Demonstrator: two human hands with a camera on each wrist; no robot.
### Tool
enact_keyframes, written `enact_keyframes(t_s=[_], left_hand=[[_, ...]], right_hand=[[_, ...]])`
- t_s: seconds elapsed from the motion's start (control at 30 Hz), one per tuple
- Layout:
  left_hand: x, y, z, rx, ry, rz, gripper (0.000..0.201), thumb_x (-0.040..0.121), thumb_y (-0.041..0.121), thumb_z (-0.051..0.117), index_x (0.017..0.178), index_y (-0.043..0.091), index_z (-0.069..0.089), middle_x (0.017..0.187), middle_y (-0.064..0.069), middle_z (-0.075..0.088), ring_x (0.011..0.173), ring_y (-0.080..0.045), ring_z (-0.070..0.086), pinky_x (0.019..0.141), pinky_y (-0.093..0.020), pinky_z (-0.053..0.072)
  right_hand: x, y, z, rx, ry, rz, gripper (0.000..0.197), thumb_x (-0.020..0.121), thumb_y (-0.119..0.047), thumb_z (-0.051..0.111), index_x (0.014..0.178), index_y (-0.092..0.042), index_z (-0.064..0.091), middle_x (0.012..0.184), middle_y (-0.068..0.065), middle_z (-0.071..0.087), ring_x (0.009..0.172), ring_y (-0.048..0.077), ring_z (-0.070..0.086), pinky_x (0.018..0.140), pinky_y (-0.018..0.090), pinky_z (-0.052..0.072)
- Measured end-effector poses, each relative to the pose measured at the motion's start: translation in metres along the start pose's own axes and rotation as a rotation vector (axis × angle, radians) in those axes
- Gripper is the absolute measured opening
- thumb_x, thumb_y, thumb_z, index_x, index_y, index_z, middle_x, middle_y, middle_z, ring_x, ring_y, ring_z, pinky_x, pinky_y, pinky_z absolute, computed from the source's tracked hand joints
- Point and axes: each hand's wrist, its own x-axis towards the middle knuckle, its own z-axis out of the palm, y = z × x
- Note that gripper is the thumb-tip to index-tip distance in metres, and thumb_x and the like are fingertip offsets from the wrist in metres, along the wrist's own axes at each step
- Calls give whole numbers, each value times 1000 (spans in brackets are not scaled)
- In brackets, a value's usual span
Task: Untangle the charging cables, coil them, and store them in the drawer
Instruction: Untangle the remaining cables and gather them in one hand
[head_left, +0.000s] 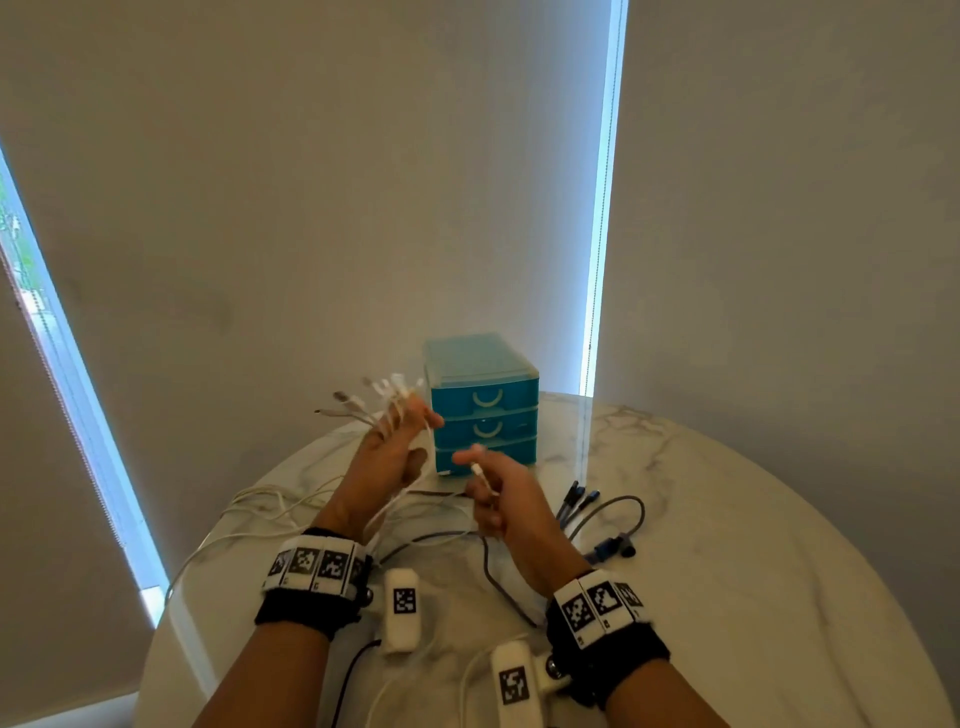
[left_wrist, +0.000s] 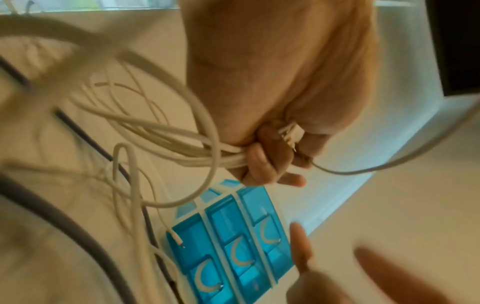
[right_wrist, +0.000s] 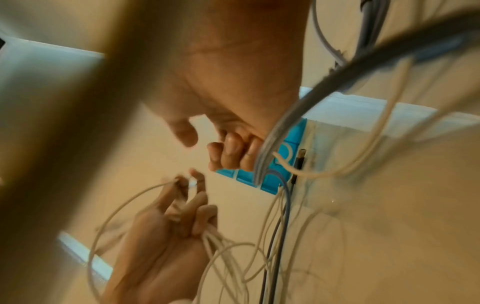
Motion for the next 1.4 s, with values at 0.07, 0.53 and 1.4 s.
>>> enact_keyframes(t_s=[0.07, 0.53, 1.4], left_hand=[[9, -3, -12, -278, 95, 23, 34, 111, 47, 51, 101, 21, 68, 84, -1, 67, 54, -8, 38, 51, -24, 32], [18, 13, -51, -810, 177, 19, 32, 113, 35, 46, 87, 21, 58, 73, 5, 41, 44, -6, 33, 47, -22, 27], [-4, 31, -26, -209, -30, -35, 41, 79, 43, 87, 104, 11, 81, 57, 5, 39, 48, -8, 33, 46, -23, 28]], right_hand=[[8, -2, -18, 193, 114, -39, 32, 111, -24, 49, 131, -10, 70, 71, -2, 55, 55, 9, 42, 53, 25, 32], [-15, -82, -79, -89, 317, -350, 20, 107, -4, 60, 107, -8, 79, 95, 4, 79, 76, 15, 65, 66, 24, 53], [-11, -64, 11, -838, -286, -57, 35, 105, -52, 60, 102, -21, 76, 89, -9, 73, 77, 7, 63, 72, 19, 53]])
